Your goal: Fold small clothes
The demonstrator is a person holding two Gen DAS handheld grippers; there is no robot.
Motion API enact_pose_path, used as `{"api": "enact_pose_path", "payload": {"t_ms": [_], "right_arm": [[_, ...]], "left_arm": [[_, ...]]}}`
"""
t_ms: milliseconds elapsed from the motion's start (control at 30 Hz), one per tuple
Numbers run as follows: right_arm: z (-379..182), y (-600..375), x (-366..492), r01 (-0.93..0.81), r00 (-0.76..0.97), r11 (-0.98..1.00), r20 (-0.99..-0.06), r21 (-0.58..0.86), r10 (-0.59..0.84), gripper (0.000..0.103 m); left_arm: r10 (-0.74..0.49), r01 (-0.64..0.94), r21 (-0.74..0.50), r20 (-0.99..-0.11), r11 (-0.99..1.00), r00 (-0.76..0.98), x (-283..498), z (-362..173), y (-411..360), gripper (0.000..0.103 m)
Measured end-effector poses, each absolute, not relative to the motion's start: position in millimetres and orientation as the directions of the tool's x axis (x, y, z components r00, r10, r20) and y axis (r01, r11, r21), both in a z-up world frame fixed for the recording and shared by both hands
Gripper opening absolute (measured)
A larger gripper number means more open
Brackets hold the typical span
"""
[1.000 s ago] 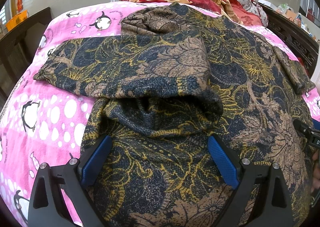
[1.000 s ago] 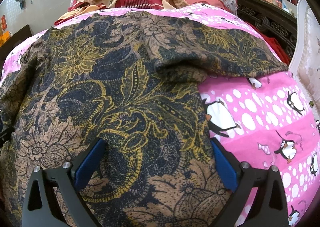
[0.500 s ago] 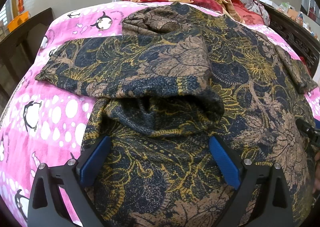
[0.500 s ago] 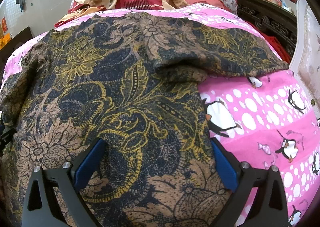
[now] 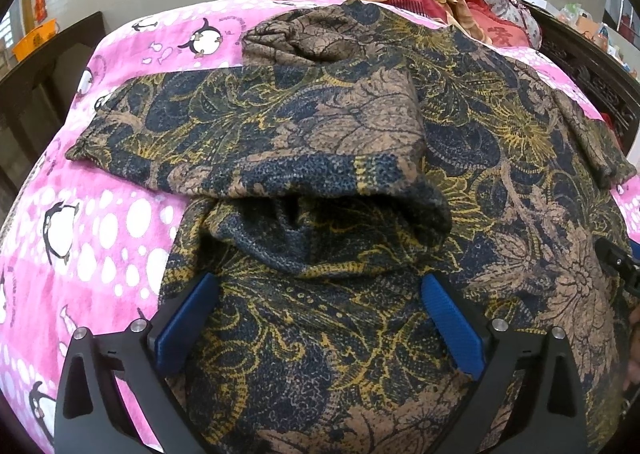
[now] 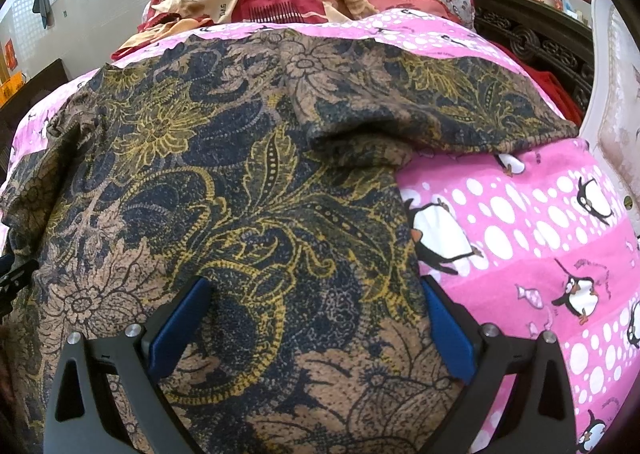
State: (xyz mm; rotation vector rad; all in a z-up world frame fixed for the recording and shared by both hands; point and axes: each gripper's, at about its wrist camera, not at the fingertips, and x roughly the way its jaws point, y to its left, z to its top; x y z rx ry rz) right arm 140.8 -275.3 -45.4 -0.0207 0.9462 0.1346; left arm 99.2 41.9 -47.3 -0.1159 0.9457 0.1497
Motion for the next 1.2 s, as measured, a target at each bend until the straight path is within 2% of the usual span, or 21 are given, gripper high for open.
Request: {"api": "enact_pose_path", "payload": {"t_ms": [633,733,867,1000,1067,1200], "right_arm": [[-46,-277,142,-0.124,0.577,0.991,-0.809,0.051,0.114,0.103],[-46,-277,141,-0.124,0.577,0.991,-0.809,0.05,0.113,0.103],[-46,-276,141,-0.124,0.577,0.991,-0.809,0.046,0.11,0.103],[-46,-277,141,-0.125,0.579,0.991,-0.809,0.041,0.106,0.103],[-46,-277,141,-0.125,0.578,0.991,-0.809,0.043,0.108,0.103],[-46,-277,141,-0.124,0.578,0.991,-0.809,0.044,0.108,0.103]], "left_arm": [[0.067,-0.174,-0.044,-0.81,0.984,0.583,103,-47,43,0.087],[0.05,-0.173,-0.067,-0.803,0.983,0.594,92,-41,46,0.085],[0.019,-0.201,-0.15,-0.757,0.968,0.653,64,-17,71,0.085],[0.042,-0.257,-0.24,-0.648,0.936,0.76,48,12,137,0.085],[0.028,-0.297,-0.323,-0.632,0.899,0.774,54,13,185,0.085],[-0.075,-0.308,-0.502,-0.607,0.808,0.791,80,1,251,0.083]]}}
